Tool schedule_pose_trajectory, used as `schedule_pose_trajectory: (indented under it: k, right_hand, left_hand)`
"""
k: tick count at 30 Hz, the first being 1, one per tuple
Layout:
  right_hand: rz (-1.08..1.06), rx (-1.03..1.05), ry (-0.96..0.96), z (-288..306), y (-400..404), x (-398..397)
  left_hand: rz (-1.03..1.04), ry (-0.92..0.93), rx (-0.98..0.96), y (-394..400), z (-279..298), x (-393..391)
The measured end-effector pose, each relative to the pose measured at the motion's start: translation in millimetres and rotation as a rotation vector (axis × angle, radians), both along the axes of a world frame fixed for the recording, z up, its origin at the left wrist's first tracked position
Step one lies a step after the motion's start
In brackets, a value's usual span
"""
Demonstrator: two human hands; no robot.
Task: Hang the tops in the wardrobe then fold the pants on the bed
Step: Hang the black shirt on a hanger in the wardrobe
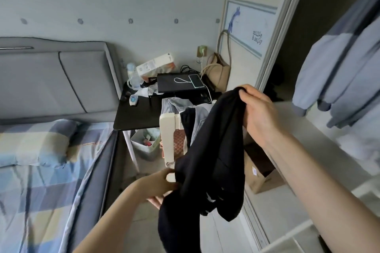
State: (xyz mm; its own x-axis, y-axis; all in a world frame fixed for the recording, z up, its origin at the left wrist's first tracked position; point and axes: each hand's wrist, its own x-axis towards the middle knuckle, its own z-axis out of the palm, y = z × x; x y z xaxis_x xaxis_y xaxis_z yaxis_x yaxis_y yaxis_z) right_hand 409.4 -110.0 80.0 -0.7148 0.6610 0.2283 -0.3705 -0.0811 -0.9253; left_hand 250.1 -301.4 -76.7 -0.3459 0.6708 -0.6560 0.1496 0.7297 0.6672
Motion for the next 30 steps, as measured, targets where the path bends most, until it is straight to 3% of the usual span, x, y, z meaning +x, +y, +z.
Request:
schedule_pose_trajectory:
  k: [3,7,12,16,20,25,28,30]
  right_hand:
    - [0.017,-0.02,0.059,19.2,12.2,-7.1]
    - [-0.063,-0.094,0.128,42.0,39.9,-4.2]
    - [-0.216,-0.071,0.054,50.8,76.4,-3.6]
    - [-0.504,0.131,-0.275,35.1,104.0,-0.5]
    - [-0.607,0.38,-0.553,8.9,114.2,-8.4]
    - [-0.762,0.71,-0.663,6.7,87.6,-22.2]
    - [-0.867,0.642,-0.613,3.9,57.4,-25.8]
    - [-0.901,0.584,-0.79,-11.1,45.5,-29.7]
  left_hand:
    - [-0.1,0.138,0.242,47.0,-9.3,-2.8]
    - [-0.052,0.001,0.597,89.8,-8.2,-40.2]
    - [-0.284,0.0,0.597,136.8,21.8,-66.3]
    - [-0.243,-0.172,0.742,164.3,72.3,-86.2]
    - [-0.25,-0.366,0.822,194.9,125.6,-80.4]
    - [-0.24,-0.518,0.86,233.2,164.1,-53.6]
    - [-0.2,-0.546,0.893,249.6,178.0,-39.1]
    - [-0.169,-0.589,0.924,258.8,185.8,-30.6]
